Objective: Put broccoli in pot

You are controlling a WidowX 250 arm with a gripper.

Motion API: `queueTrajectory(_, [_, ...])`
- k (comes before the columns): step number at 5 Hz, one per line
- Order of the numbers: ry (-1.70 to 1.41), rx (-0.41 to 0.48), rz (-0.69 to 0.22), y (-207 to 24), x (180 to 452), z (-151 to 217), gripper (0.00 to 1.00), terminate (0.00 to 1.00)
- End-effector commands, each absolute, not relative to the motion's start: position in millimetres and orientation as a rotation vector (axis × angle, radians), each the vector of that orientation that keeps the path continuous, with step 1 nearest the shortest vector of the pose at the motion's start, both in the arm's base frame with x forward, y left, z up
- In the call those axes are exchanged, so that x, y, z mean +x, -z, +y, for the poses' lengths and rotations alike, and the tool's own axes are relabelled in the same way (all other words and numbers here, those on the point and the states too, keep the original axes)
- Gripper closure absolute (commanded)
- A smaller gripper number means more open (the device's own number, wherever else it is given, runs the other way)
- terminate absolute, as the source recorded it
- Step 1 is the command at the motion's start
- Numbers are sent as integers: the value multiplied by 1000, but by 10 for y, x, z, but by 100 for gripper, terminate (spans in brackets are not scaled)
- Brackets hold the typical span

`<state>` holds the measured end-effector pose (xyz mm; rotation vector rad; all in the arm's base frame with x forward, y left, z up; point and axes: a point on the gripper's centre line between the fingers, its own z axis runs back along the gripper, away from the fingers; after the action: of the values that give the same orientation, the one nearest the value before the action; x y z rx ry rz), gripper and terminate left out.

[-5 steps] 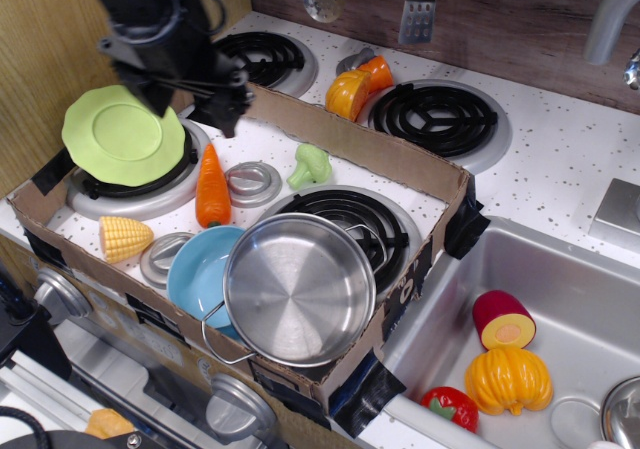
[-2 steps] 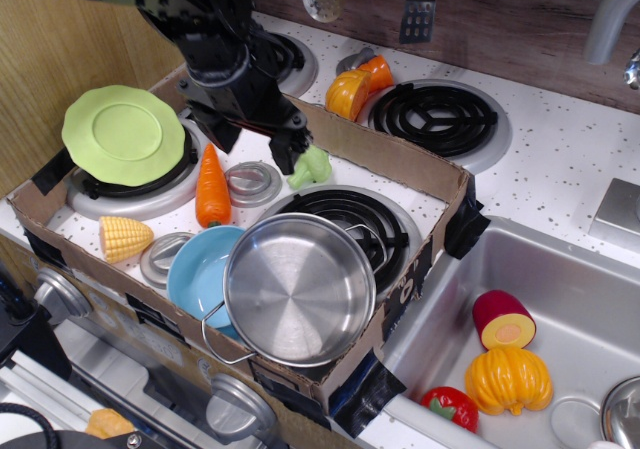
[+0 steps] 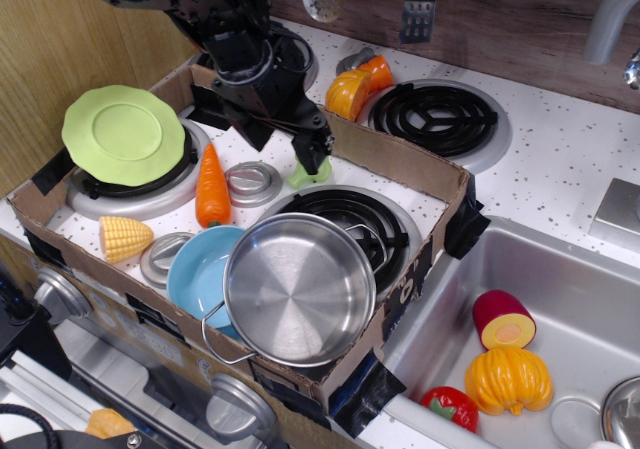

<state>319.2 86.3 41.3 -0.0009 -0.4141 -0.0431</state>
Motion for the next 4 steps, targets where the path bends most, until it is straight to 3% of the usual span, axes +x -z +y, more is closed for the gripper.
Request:
queueTrajectory(1, [116, -158, -435, -399, 3319, 868, 0, 0])
queueTrajectory(2, [94, -195, -429, -255, 3268, 852, 0, 0])
queueTrajectory(4, [109, -167, -440, -170, 3252, 820, 0, 0])
